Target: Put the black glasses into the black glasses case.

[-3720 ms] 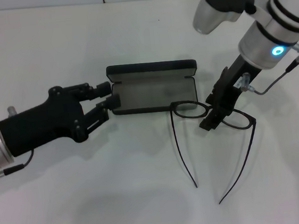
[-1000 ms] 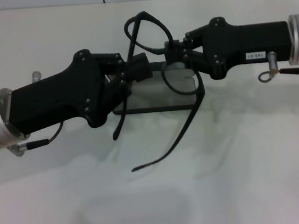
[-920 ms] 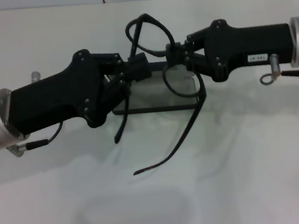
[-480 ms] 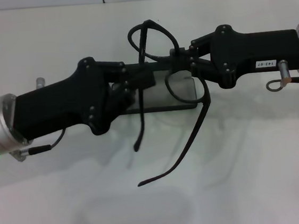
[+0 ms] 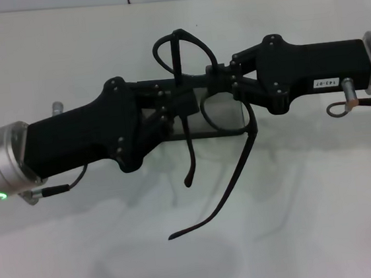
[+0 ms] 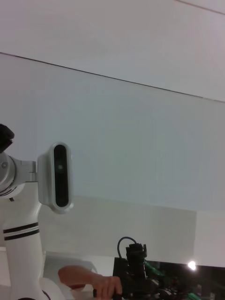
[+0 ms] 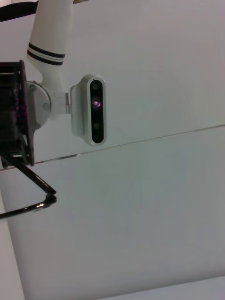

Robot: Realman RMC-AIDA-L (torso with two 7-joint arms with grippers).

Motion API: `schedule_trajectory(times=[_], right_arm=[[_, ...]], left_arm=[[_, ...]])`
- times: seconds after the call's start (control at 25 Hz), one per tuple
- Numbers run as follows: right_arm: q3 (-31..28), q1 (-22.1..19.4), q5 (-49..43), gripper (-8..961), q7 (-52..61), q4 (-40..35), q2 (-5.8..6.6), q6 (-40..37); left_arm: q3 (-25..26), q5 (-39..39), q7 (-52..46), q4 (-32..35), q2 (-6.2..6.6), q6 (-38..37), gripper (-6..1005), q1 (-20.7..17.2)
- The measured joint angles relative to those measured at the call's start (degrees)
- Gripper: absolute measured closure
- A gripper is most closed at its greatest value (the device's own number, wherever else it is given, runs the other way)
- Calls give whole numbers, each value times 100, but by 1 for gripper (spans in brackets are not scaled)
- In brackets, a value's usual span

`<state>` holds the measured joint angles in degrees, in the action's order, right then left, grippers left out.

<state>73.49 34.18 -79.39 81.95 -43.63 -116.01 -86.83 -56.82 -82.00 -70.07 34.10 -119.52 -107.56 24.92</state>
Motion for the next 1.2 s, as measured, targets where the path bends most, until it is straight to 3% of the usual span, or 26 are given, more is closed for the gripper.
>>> schedule_trajectory(times=[1.2], right_arm=[[-55,-4,98,884,-72,215,0,-84]], left_arm=[[-25,7,70,-162,1,-43,948,124]])
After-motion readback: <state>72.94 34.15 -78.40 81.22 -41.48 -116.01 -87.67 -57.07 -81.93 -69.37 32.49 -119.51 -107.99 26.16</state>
